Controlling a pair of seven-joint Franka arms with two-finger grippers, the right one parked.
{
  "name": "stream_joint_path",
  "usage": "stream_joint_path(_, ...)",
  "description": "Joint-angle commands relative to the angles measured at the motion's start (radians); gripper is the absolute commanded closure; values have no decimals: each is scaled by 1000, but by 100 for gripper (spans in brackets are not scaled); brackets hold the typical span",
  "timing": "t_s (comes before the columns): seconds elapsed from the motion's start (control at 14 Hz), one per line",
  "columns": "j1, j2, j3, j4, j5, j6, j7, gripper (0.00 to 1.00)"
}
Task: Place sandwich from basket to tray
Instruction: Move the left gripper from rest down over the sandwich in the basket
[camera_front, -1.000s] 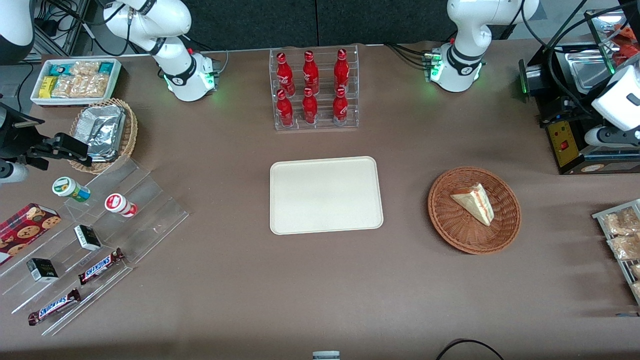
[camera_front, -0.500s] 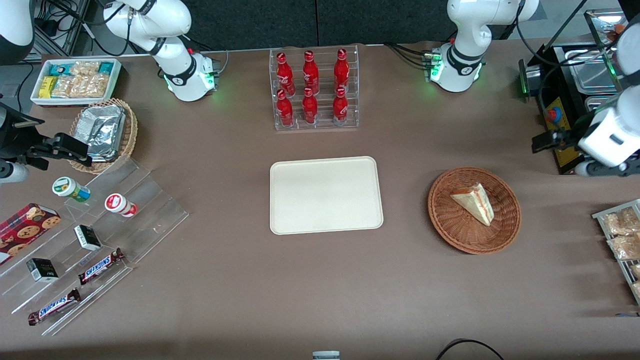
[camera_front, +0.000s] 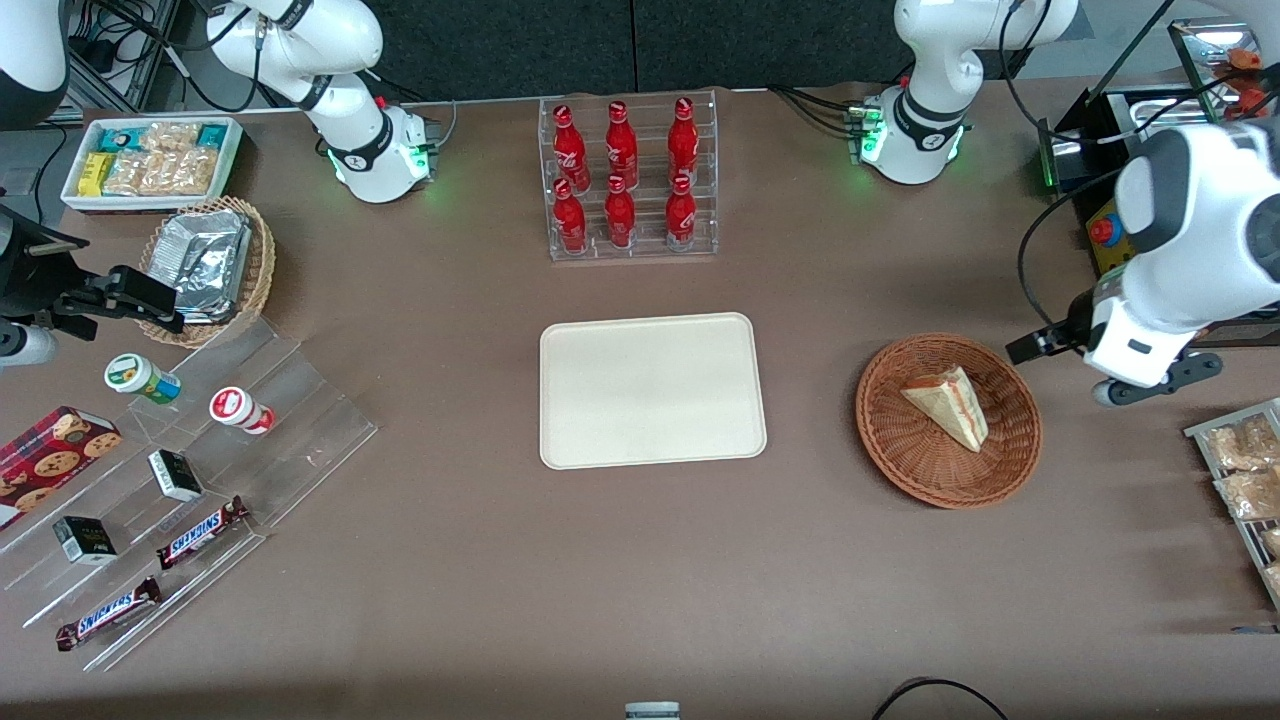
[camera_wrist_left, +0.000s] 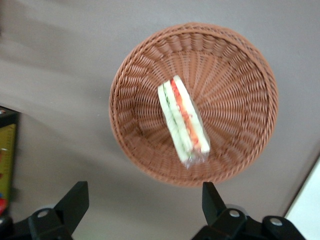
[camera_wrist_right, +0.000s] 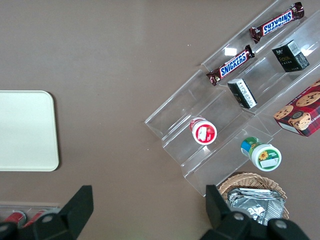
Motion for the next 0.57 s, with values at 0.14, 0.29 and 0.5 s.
stream_joint_path(0.14,-63,-24,-6,-168,3,228,-346,0)
stream_joint_path(0.29,-100,-5,-6,-191,4,273,-402,0)
stream_joint_path(0.5,-116,13,-6,-225,6,322,-409,0)
